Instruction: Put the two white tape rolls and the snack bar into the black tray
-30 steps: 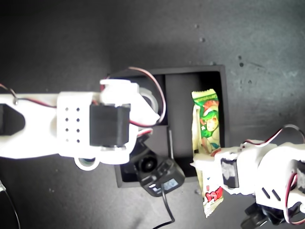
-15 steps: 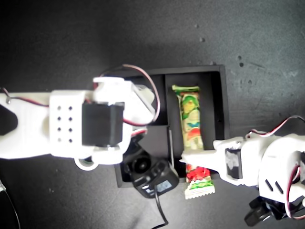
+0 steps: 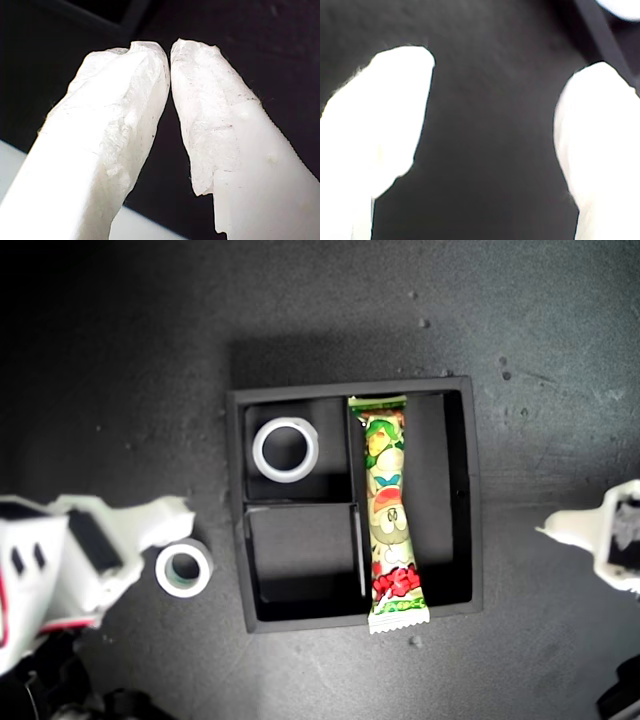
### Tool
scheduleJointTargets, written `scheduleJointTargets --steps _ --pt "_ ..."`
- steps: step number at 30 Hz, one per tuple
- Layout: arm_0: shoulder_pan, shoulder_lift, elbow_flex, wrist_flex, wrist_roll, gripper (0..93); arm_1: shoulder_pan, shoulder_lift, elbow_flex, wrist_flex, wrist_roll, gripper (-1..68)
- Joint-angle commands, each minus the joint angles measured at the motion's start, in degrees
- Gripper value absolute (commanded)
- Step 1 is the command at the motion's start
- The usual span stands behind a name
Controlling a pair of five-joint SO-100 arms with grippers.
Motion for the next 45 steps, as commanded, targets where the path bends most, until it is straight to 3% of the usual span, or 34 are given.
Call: scheduleJointTargets --steps 1,8,15,45 --pt "4.92 5.8 14.85 -12.66 -4.57 18.0 3.96 11.87 11.6 -1.49 11.16 -0.4" --pt "9.76 -4.04 19.16 -23.47 -8.09 17.8 10.46 42.19 44.91 -17.4 19.07 -0.5" --pt "10.81 -6.77 23.55 -32.34 -9.93 17.8 9.67 61.26 66.01 -22.59 25.31 -0.5" --pt "10.2 -15.82 26.28 -38.5 -12.39 16.0 7.82 67.32 81.91 -30.85 28.39 -0.5"
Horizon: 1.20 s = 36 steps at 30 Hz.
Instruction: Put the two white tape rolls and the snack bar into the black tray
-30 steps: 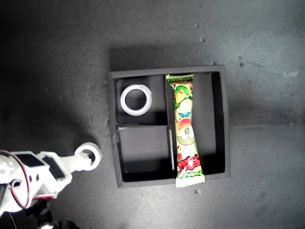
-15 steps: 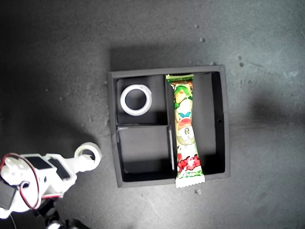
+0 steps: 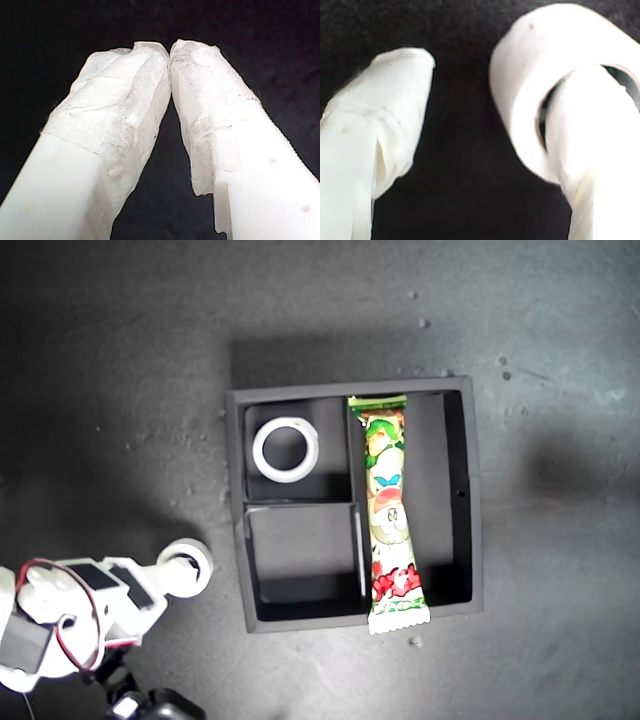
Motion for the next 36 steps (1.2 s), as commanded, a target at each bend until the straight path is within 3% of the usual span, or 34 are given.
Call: scheduleJointTargets --steps 1,5,8,14,26,36 --pt "-1.49 -1.67 -0.53 -0.62 -0.09 15.5 -0.26 0.79 0.35 -1.23 0.53 -0.5" --pt "-3.43 -8.17 -3.25 -0.7 0.79 11.7 -0.35 1.05 3.52 -3.6 0.88 -0.5" --pt "-5.89 -12.92 -5.45 -0.44 1.67 2.9 1.32 4.83 9.67 -6.94 1.49 -0.5" --pt "-7.38 -10.11 -11.69 10.37 3.34 0.1 6.86 39.2 30.85 -2.37 5.19 -0.5" --pt "-9.49 -7.12 -43.24 39.73 11.16 0.0 6.59 39.55 47.11 -6.59 8.26 -0.5" --pt "-11.34 -37.88 -89.38 55.37 18.54 0.0 0.97 39.02 49.22 -1.76 16.44 -0.3"
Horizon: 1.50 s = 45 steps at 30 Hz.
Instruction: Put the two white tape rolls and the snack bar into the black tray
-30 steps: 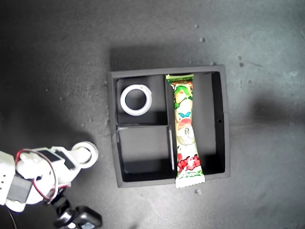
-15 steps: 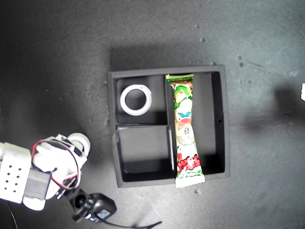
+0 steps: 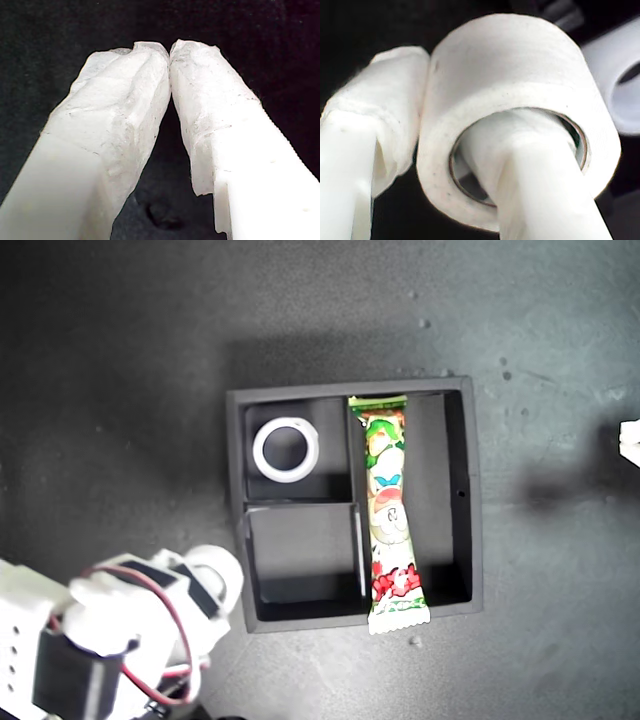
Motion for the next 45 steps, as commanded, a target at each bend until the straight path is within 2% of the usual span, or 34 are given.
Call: scheduleJointTargets --steps 1,5,14,20,31,37,40,43,45 --pt "-0.53 -12.39 -23.12 5.27 2.29 0.0 -2.02 0.0 0.7 1.93 4.39 -0.2" --pt "-1.85 -18.19 -29.09 5.27 3.16 0.0 -4.83 0.53 0.7 6.15 10.81 -0.2" --pt "-2.55 -23.64 -33.4 5.27 3.25 0.6 -5.8 0.53 0.7 6.33 11.6 -0.2" --pt "-1.14 -24.61 -34.63 5.27 2.55 16.0 -5.62 0.53 0.7 6.33 11.34 -0.2" --pt "-0.18 -22.68 -34.01 5.36 2.9 21.0 -5.54 0.53 0.7 6.33 11.07 -0.2" --pt "-1.67 -7.65 -19.42 5.45 3.6 19.0 -5.54 0.53 0.7 6.5 11.69 -0.1" --pt "-3.69 4.48 -6.59 5.45 3.25 13.2 -5.8 0.53 0.7 6.5 11.69 0.8" --pt "-5.89 17.14 7.73 5.27 1.93 5.2 -5.98 0.53 0.7 6.5 11.43 6.2" --pt "-8.0 25.75 18.54 4.31 0.53 1.0 -5.98 0.53 0.7 6.59 10.9 6.9"
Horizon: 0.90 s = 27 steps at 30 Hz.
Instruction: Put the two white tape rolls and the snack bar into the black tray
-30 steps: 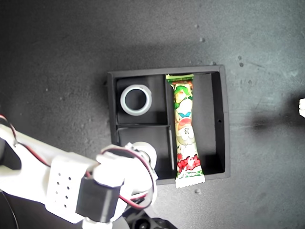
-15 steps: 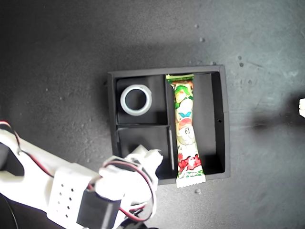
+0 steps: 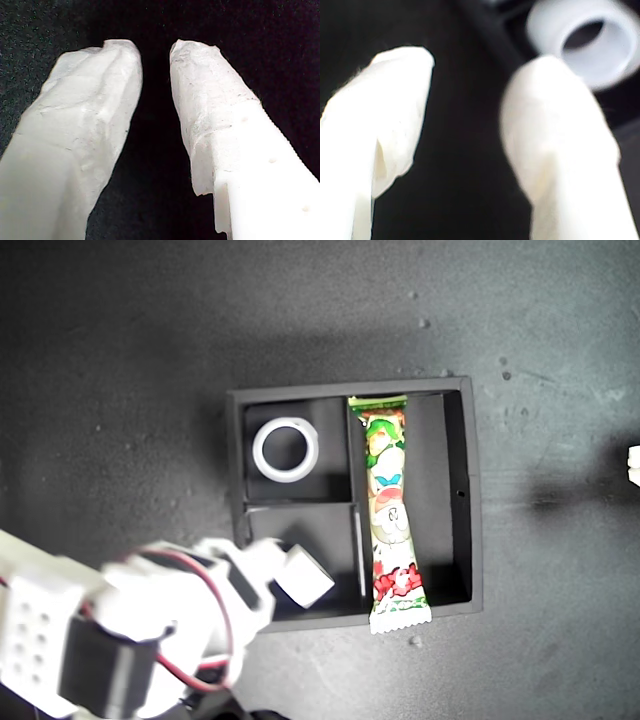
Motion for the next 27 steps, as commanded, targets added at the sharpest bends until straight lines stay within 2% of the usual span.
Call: scheduleJointTargets --steps 1,8,19,22,27 --pt "-3.52 19.51 19.42 -1.23 -2.46 0.4 -0.26 0.26 0.7 0.26 -0.88 6.9" --pt "-9.67 54.49 62.93 -17.05 -8.0 0.1 0.35 0.26 0.7 0.26 -2.02 6.9" --pt "-7.47 77.34 99.23 -33.66 -16.35 0.1 0.26 0.26 0.7 0.26 -2.02 6.9" --pt "-6.24 84.81 105.56 -35.33 -17.67 0.1 0.26 0.26 0.7 0.26 -2.02 6.9" --pt "-4.48 97.73 112.24 -31.99 -19.78 0.1 0.26 0.26 0.7 0.26 -2.02 6.9"
